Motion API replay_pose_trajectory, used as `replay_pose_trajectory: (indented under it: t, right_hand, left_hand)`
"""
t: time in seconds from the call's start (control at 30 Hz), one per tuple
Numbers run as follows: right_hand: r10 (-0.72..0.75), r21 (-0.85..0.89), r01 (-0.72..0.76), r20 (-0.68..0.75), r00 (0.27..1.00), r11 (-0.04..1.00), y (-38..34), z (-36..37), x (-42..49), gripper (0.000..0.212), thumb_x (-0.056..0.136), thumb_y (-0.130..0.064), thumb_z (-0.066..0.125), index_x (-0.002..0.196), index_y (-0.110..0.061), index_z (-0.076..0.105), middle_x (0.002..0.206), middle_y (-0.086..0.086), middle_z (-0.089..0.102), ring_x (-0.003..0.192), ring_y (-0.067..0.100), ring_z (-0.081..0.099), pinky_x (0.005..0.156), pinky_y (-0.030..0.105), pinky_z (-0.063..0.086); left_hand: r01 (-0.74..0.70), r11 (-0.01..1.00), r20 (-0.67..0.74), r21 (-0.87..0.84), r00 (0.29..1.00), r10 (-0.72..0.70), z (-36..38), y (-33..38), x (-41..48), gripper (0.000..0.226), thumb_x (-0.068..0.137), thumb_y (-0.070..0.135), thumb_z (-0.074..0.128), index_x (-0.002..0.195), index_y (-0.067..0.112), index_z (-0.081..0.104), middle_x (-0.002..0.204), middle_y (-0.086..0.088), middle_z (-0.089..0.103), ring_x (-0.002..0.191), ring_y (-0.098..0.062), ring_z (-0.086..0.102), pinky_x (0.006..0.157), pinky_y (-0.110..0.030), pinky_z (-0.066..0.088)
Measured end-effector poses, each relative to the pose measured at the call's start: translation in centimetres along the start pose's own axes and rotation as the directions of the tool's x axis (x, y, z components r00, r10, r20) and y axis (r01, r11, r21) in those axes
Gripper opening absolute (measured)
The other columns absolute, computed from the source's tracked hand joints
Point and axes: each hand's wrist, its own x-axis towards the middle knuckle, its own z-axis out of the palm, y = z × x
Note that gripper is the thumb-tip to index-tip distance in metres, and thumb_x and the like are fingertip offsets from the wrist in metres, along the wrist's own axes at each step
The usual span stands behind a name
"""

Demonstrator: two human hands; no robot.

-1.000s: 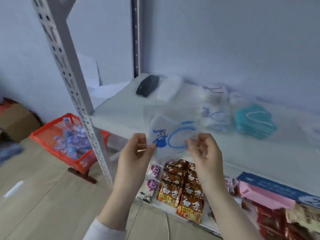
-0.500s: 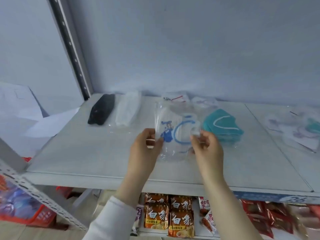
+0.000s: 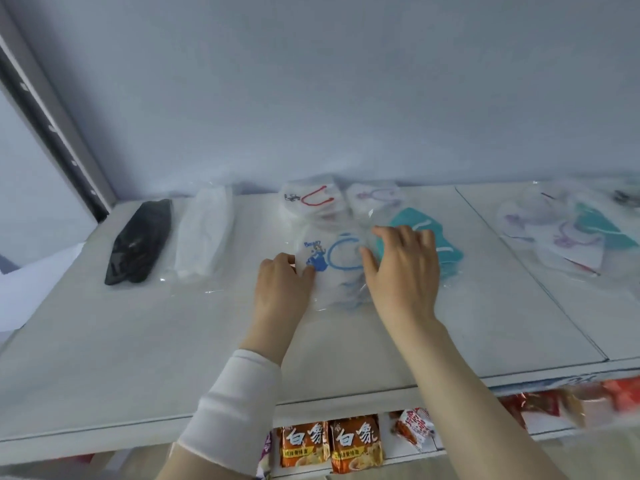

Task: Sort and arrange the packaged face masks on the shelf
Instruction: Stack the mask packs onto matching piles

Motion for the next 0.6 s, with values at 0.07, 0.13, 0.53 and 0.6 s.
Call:
replay_pose_trajectory:
  t: [0.07,0.13,0.53,0.6]
  right_hand:
    - [0.003,0.085,0.005,-0.085,0.996,0.996,0.7,-0.6,-0.1,0.022,0.078,-0.027,0.060,0.091,-0.011,0.068,0.082,0.009,0.066,0.076,0.034,0.055,0.071,0.035,0.041]
    - [0.060,0.166,-0.040,-0.118,0.991,0.985,2.1,-1.7,-0.1,0.027,0.081,-0.030,0.050,0.091,-0.014,0.068,0.085,0.005,0.068,0.079,0.028,0.052,0.068,0.030,0.039]
    - [0.482,0.139,-0.544,0.324,0.814,0.827,23.5,-7.6,-0.6,0.050,0.085,-0.034,0.063,0.129,-0.013,0.051,0.128,0.007,0.054,0.117,0.026,0.049,0.097,0.034,0.040]
    - [0.476,0.141,-0.564,0.394,0.786,0.814,27.4,-8.2,0.5,0.056,0.085,-0.035,0.064,0.133,-0.012,0.047,0.131,0.007,0.052,0.119,0.025,0.048,0.096,0.033,0.039]
  left_hand:
    - [-0.040,0.998,-0.052,0.055,0.998,0.043,-0.1,0.0,-0.5,0.051,0.092,0.037,0.055,0.133,0.009,0.046,0.129,-0.013,0.049,0.121,-0.030,0.043,0.099,-0.031,0.031]
    - [-0.128,0.983,-0.161,0.128,0.976,0.148,-0.3,0.7,-1.4,0.053,0.093,0.033,0.054,0.137,0.008,0.041,0.131,-0.015,0.047,0.122,-0.034,0.039,0.101,-0.036,0.029]
    - [-0.730,0.679,0.176,0.076,0.680,0.711,12.6,16.9,-7.4,0.037,0.094,0.026,0.051,0.130,0.017,0.049,0.129,-0.006,0.050,0.121,-0.026,0.044,0.100,-0.034,0.033]
    - [-0.659,0.750,0.281,0.051,0.730,0.623,16.0,19.1,-6.9,0.041,0.096,0.026,0.048,0.136,0.018,0.042,0.135,-0.007,0.044,0.127,-0.025,0.039,0.105,-0.031,0.029]
